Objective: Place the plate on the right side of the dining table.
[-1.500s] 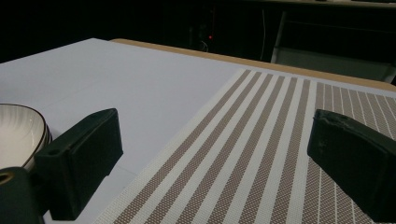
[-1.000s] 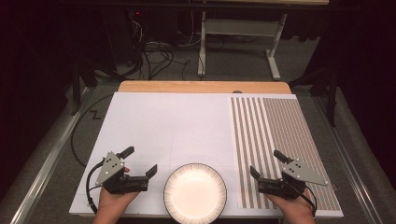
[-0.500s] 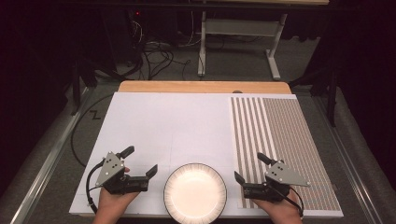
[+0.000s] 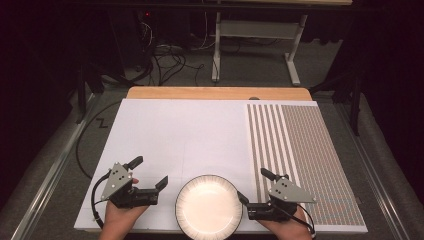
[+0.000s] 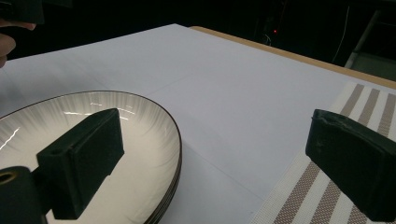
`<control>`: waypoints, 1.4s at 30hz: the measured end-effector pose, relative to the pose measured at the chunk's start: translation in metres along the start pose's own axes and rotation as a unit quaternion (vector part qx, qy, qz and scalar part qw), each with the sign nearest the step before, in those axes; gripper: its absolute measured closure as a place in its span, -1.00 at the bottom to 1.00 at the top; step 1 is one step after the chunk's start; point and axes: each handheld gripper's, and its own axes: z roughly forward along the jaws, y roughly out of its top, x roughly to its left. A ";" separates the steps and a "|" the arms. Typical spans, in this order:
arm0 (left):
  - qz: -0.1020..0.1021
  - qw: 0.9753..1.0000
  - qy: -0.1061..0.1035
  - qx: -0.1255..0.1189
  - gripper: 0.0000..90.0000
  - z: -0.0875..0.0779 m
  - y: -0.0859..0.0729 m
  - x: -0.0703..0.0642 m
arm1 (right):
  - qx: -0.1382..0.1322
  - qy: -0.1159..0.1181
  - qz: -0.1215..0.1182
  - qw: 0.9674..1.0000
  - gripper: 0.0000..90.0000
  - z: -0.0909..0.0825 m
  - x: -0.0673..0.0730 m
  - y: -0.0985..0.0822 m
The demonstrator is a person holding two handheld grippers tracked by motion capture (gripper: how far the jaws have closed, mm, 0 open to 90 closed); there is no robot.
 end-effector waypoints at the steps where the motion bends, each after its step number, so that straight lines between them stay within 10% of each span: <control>1: 0.000 1.000 0.000 -0.001 -1.00 0.000 0.000 0.000 | 0.000 0.000 0.000 1.000 -0.89 0.000 0.000 0.000; 9: -0.001 1.000 -0.001 0.002 -1.00 0.000 0.000 -0.001 | 0.023 0.011 0.001 1.000 -0.79 0.001 -0.003 -0.002; 21: -0.003 1.000 -0.004 0.002 -1.00 0.000 0.000 -0.001 | 0.056 0.038 0.000 0.998 -0.10 -0.005 -0.008 -0.005; 42: -0.007 1.000 -0.006 0.000 -1.00 0.000 -0.001 -0.002 | 0.116 0.113 0.000 0.987 0.84 -0.010 -0.011 -0.008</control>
